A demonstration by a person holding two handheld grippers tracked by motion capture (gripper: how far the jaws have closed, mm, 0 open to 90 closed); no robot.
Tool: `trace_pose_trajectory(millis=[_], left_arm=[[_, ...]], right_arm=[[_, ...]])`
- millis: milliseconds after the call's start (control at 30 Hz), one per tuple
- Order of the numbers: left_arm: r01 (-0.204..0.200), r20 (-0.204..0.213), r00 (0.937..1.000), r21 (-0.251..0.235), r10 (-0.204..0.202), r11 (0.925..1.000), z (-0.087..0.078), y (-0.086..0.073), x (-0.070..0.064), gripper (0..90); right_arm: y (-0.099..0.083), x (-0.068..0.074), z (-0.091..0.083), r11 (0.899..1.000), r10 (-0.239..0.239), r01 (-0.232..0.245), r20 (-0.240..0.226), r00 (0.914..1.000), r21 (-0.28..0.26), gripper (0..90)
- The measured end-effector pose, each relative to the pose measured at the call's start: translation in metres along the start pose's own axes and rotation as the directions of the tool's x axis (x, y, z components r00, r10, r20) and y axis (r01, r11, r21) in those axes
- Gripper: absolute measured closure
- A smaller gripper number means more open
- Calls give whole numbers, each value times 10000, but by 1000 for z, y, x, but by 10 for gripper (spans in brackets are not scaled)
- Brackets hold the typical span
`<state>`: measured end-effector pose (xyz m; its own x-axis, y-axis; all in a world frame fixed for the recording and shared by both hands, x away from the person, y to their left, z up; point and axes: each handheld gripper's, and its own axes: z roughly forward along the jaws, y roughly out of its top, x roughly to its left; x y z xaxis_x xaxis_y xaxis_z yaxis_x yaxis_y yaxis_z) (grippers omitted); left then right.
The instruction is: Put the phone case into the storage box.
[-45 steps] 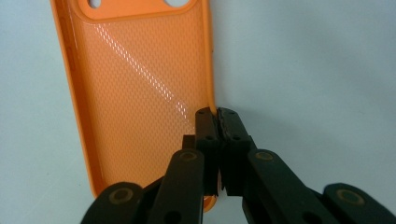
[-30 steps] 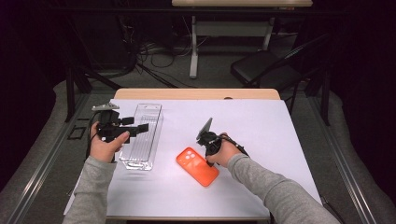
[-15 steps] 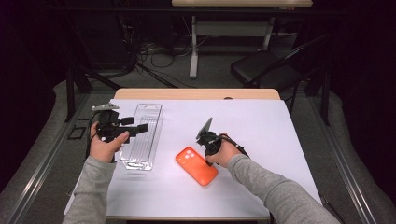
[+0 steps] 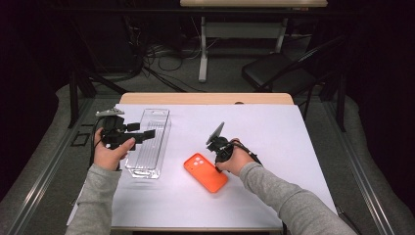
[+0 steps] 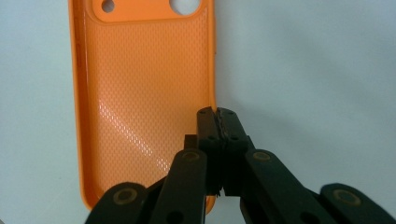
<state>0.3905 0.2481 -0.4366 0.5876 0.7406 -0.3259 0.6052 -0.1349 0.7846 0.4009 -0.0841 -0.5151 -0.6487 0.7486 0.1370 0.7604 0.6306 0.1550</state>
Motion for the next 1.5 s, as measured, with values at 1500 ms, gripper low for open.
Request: trace_pose_trajectory(millis=[1500], left_arm=[[-66,-129,9999,-451,60,9990,-2,-3,-4,156]], right_arm=[[-26,-8,-25,9009,610,-473,179,9980,-4315,898]])
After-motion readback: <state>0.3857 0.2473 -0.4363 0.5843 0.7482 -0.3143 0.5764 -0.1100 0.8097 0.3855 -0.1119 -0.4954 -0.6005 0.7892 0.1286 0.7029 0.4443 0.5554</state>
